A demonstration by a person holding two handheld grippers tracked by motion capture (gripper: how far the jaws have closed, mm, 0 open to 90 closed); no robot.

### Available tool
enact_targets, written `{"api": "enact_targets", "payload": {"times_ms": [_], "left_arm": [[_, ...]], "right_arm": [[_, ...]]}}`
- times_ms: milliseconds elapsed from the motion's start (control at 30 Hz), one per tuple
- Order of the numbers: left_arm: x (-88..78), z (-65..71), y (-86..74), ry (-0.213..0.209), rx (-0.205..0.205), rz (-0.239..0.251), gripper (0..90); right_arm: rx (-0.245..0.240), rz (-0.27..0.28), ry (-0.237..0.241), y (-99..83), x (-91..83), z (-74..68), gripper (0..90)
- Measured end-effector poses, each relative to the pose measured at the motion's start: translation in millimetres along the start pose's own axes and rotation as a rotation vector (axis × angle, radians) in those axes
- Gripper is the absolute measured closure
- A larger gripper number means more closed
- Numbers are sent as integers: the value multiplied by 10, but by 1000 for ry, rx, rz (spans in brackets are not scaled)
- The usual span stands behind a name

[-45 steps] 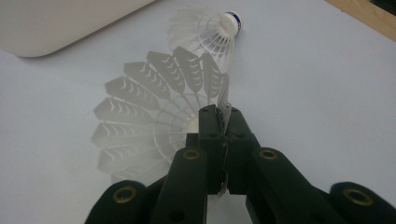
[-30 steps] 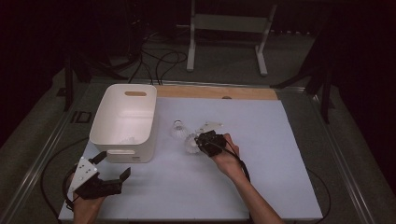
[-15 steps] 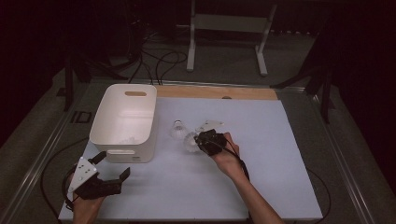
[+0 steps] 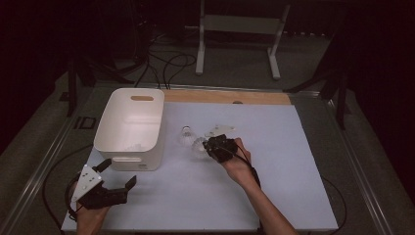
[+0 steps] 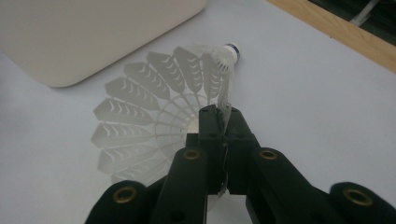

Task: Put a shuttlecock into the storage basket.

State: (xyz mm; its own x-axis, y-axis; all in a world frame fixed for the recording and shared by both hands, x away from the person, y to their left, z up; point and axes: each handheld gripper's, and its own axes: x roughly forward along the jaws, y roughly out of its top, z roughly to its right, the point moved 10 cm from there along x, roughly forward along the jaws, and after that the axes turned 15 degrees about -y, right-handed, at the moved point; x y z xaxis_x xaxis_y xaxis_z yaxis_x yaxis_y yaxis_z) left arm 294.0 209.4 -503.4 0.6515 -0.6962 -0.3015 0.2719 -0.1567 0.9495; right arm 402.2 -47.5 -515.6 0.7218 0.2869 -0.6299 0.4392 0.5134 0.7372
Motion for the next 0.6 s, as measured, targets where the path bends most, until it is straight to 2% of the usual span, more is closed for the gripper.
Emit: {"api": "enact_targets", "payload": {"times_ms": [600], "left_arm": [[1,2,1,-1,1,0,0]], "right_arm": [[-2,18,4,90,-53,-13,881]]}}
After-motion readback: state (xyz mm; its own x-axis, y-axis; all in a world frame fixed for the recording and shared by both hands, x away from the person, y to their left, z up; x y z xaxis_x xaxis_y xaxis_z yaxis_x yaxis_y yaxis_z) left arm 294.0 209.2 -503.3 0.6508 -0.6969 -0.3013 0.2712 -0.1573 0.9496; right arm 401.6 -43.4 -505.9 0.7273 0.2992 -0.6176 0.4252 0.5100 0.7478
